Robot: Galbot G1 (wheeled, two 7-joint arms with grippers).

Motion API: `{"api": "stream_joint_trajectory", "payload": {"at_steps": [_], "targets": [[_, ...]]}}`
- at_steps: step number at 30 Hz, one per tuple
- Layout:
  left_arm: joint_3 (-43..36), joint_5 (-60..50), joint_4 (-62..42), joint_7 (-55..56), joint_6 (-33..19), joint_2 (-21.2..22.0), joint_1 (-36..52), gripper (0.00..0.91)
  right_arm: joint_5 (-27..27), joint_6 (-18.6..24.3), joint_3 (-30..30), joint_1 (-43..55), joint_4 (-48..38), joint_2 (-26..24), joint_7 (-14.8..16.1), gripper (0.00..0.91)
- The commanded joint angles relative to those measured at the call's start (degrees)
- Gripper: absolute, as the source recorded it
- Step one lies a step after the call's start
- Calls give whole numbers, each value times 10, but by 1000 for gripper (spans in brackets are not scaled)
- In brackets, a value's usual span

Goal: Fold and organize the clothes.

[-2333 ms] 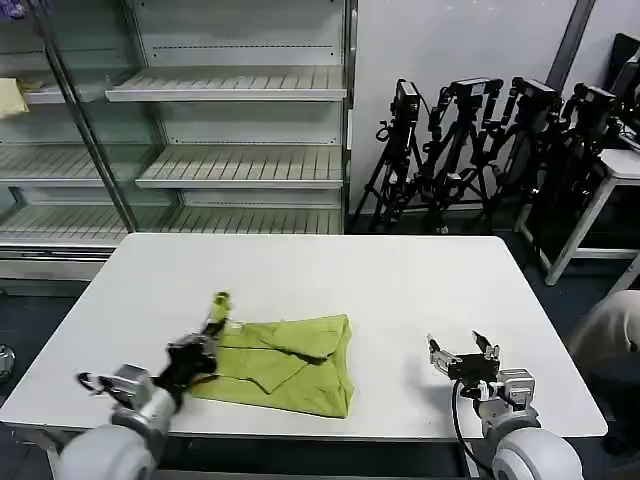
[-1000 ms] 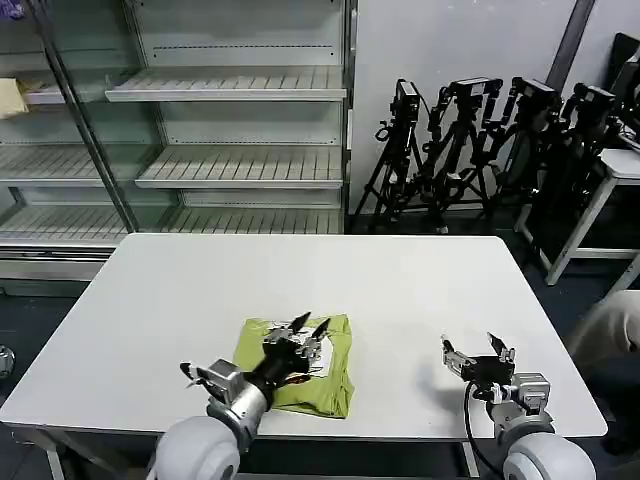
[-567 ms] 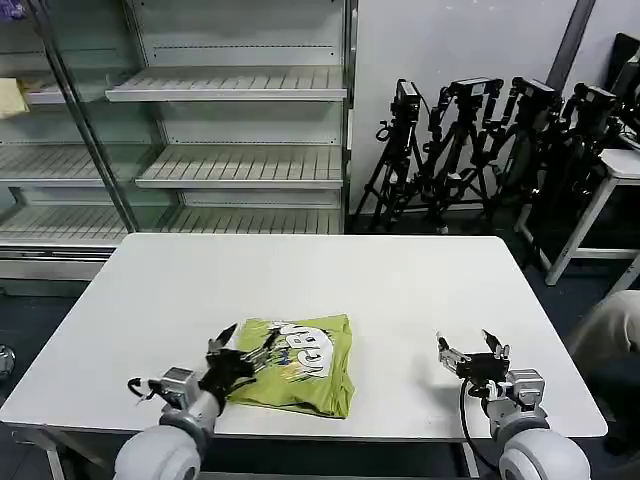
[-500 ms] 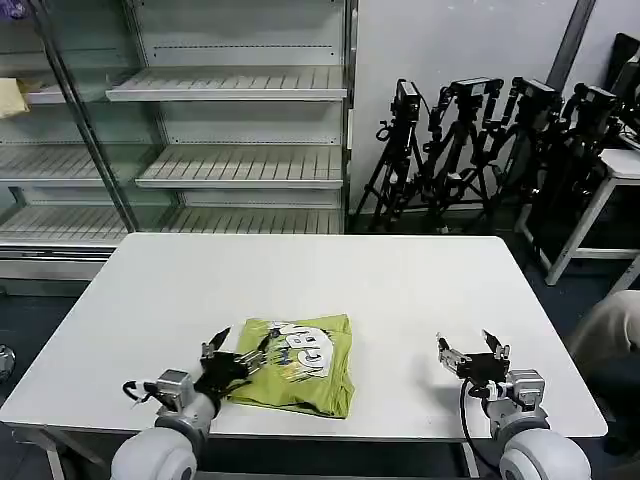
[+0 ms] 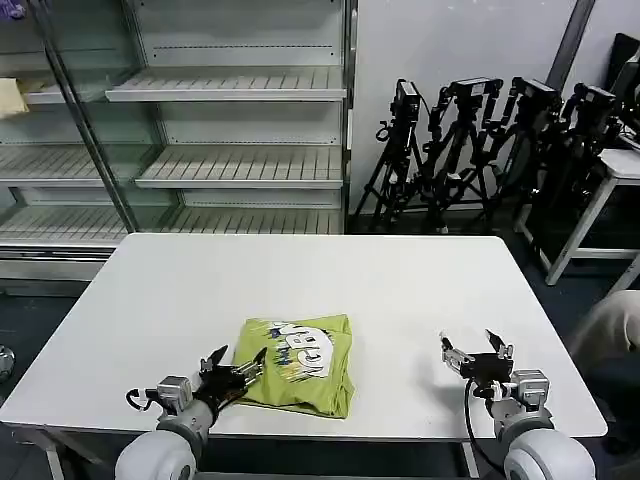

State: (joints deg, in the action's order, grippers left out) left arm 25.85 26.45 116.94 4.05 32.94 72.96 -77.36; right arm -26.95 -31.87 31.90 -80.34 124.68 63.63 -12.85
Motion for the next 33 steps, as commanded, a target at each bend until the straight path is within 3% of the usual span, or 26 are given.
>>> {"api": "stream_joint_trajectory", "payload": {"at_steps": [1,10,26,29,33], "targets": [[6,54,-14,13,2,2,-1,20,-1,1,-2,5,-3,0,0,907],[6,132,12,41,4,11,-7,20,-1,0,-7,8,-3,1,0,907],[24,131,12,21,2,0,5,10,1,-1,-9,7,-2,4,-2,907],[60,132,17,18,2,-33,15,10,0,-1,-9,9,0,3,-2,907],[174,143,13,-5,2,-110,12,10,-1,-1,-7,9,-1,1,-1,907]]}}
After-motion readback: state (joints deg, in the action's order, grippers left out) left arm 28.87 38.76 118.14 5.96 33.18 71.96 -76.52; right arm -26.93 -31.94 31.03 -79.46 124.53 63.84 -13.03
